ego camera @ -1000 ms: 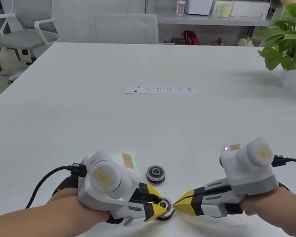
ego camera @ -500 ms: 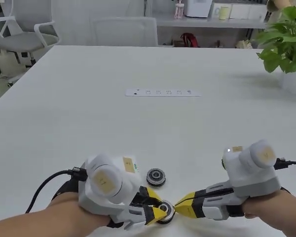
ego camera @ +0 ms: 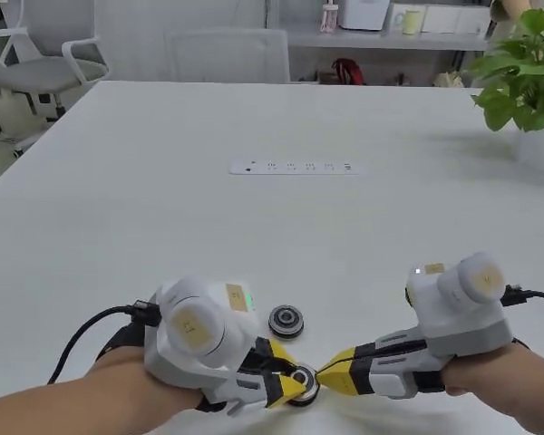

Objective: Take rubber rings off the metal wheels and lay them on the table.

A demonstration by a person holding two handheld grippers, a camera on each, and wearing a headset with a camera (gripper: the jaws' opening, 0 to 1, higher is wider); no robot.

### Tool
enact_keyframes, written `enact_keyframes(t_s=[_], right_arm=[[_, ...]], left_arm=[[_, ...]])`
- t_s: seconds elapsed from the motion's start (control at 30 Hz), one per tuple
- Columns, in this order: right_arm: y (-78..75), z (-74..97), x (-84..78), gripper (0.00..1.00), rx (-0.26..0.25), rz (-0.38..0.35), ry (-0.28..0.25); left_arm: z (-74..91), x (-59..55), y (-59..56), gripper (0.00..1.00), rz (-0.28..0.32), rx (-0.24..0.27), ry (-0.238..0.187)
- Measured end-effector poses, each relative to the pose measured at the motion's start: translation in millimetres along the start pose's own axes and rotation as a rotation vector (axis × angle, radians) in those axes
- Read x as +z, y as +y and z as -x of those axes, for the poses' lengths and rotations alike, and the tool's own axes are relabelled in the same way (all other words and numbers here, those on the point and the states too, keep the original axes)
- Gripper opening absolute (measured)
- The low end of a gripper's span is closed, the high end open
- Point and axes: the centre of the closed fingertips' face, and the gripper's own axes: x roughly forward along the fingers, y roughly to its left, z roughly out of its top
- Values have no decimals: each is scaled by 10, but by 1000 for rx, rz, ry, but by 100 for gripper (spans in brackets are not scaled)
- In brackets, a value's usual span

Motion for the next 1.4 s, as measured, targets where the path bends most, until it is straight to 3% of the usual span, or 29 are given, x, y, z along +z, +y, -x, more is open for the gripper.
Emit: enact_keyframes(t_s=[1.4], right_arm=[[16,4,23,0,5,-40,1]], left_arm=[[0,-6,-3,11,6,-7,-1]])
